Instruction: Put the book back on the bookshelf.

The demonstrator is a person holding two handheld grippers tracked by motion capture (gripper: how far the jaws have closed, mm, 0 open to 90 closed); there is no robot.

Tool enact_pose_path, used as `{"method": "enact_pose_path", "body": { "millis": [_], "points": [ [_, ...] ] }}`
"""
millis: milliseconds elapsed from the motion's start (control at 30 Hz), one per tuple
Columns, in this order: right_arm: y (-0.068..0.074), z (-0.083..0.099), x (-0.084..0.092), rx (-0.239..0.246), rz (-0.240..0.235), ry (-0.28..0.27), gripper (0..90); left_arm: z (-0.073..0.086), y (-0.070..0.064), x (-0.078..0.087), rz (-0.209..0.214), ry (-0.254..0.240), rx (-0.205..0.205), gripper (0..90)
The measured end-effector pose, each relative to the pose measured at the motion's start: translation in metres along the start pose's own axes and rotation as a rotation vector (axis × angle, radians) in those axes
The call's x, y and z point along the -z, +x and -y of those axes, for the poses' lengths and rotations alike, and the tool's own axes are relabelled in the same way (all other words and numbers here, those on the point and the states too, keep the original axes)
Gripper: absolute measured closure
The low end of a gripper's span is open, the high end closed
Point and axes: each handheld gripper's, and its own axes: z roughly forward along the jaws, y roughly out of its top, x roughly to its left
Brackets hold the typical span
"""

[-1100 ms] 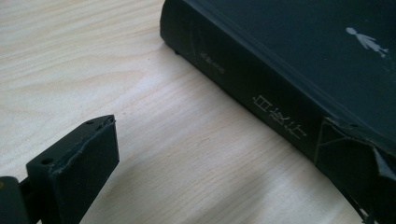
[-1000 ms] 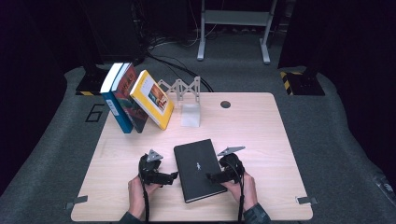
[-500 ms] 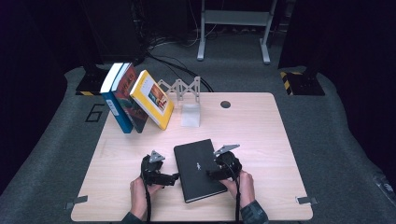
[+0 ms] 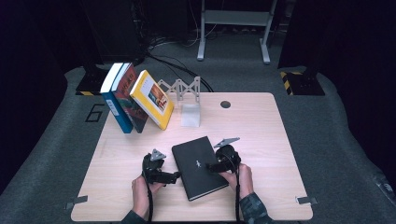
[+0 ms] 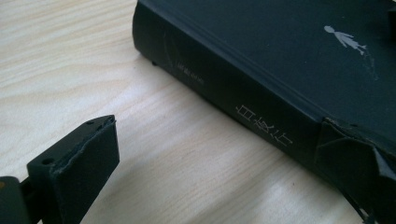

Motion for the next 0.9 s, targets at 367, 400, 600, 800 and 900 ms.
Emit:
{"method": "enact_pose_path", "body": {
  "millis": [367,400,600,800,900],
  "points": [
    [-0.013,-0.017,-0.011,0.024,-0.019,0.005,38.7,-0.003,0.009,-0.006,0.047,0.005,0.054,0.0],
    [-0.013,-0.018,-0.012,0.009,-0.013,0.000,38.8,-0.003,0.010,-0.007,0.050,0.003,0.062,0.0],
    [-0.017,-0.024,-0.016,0.021,-0.021,0.003,39.0,-0.006,0.010,-0.010,0.038,-0.001,0.079,0.0],
    [-0.018,-0.027,-0.019,0.016,-0.016,-0.014,39.0,-0.009,0.013,-0.011,0.037,0.004,0.102,0.0],
    [-0.015,-0.025,-0.016,0.007,-0.002,-0.004,25.9,-0.012,0.022,-0.009,0.023,0.005,0.107,0.0]
  ]
}}
